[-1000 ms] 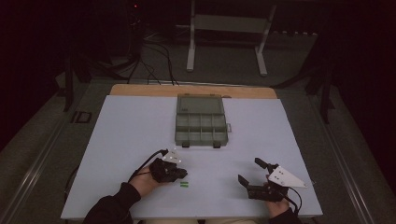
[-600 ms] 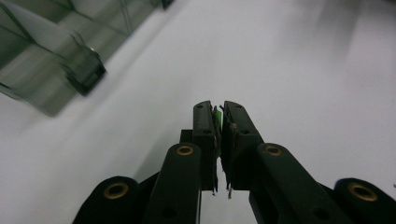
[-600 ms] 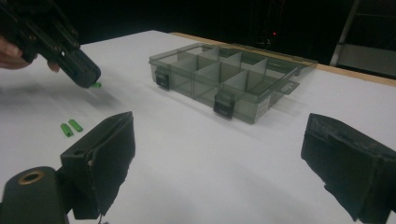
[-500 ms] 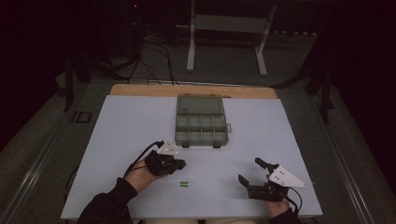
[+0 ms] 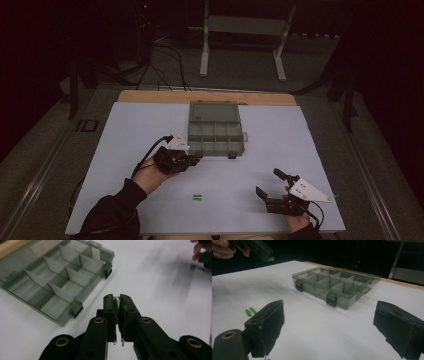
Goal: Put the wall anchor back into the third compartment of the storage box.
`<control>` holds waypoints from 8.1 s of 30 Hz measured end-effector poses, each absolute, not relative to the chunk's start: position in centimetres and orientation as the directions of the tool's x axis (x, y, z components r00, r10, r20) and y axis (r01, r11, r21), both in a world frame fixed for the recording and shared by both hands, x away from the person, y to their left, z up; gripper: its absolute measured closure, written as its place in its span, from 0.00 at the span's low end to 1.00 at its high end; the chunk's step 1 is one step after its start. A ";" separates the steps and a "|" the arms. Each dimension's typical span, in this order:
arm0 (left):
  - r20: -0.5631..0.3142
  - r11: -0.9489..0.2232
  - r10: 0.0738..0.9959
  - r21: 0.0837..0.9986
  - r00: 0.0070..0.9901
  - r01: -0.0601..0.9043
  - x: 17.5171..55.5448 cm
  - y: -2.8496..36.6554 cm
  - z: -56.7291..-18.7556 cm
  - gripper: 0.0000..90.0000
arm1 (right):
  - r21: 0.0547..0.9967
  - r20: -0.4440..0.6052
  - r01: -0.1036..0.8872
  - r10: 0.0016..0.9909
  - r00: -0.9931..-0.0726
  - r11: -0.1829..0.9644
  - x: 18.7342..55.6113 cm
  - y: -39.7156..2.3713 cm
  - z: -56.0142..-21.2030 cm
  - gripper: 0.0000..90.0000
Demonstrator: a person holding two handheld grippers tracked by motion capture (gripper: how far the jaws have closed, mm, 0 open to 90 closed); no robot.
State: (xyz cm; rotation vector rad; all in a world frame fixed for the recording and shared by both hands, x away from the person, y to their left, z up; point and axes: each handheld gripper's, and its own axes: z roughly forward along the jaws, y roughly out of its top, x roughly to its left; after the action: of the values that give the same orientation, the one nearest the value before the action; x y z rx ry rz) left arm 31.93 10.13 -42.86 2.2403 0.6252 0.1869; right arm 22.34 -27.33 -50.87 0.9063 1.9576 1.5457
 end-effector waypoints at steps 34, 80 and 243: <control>-0.091 -0.460 0.607 0.769 0.789 0.443 38.4 6.1 -39.5 0.92 | 0.969 0.020 0.198 0.750 -0.662 0.148 22.3 -27.3 -50.9 0.11; -0.182 -0.366 0.776 0.650 0.604 0.666 46.7 -1.0 -47.0 0.92 | 0.967 0.026 0.204 0.736 -0.676 0.153 22.4 -27.3 -51.0 0.11; -0.208 -0.680 0.300 0.637 0.931 0.362 29.0 9.1 -51.6 0.84 | 0.955 0.026 0.228 0.712 -0.702 0.190 22.3 -26.3 -51.3 0.11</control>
State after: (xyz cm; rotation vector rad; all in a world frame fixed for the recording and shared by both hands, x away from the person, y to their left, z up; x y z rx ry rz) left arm 29.02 9.06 -51.56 2.3642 0.4670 -0.1120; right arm 22.27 -26.33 -51.26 0.8786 2.0463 1.5255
